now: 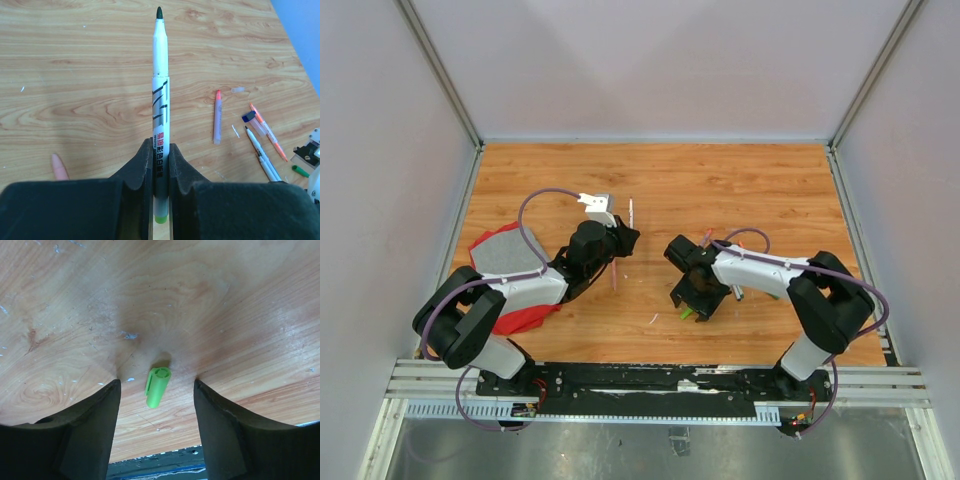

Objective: Insert the pens into the pen caps
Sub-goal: Insert the pen cap onto the pen.

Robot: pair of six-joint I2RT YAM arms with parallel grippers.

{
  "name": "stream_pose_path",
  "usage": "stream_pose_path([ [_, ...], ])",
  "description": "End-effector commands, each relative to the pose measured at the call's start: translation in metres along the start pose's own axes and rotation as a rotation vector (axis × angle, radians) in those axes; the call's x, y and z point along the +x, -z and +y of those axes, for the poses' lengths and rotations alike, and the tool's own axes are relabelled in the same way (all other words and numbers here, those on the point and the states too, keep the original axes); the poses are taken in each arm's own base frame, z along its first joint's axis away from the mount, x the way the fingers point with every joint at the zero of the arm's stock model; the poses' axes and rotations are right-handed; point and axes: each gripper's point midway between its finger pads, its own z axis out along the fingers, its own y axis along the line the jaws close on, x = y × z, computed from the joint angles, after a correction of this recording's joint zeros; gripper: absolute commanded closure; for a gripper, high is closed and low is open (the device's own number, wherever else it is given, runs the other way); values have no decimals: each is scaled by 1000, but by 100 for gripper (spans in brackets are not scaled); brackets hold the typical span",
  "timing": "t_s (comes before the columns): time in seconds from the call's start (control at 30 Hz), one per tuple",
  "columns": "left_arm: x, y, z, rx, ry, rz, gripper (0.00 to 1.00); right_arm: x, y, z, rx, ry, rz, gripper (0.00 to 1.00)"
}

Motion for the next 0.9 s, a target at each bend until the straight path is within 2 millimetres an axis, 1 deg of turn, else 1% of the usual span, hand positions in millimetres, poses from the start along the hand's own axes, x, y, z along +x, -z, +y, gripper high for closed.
stream_pose_path([
  [0.0, -11, 1, -1, 7, 7, -28, 100, -1, -4, -6, 55, -8, -25, 41],
  [0.33, -12, 2, -1, 5, 8, -32, 99, -1, -19, -13, 120, 1, -29, 48],
  [0.53, -12, 2, -1, 5, 8, -32, 99, 1, -24, -12, 123, 12, -20, 60],
  [0.63, -12, 2, -1, 5, 8, -32, 100, 1, -26, -12, 115, 13, -22, 68],
  [0.73, -12, 2, -1, 5, 8, -32, 100, 2, -28, -12, 108, 12, -20, 79],
  [0.8, -12, 2, -1, 5, 8, -32, 99, 2, -29, -13, 107, 13, -18, 88],
  [0.83, -12, 2, -1, 5, 8, -33, 99, 2, -30, -13, 105, 14, -17, 96],
  [0.87, -12, 2, -1, 4, 8, -32, 99, 3, -30, -13, 105, 14, -14, 99],
])
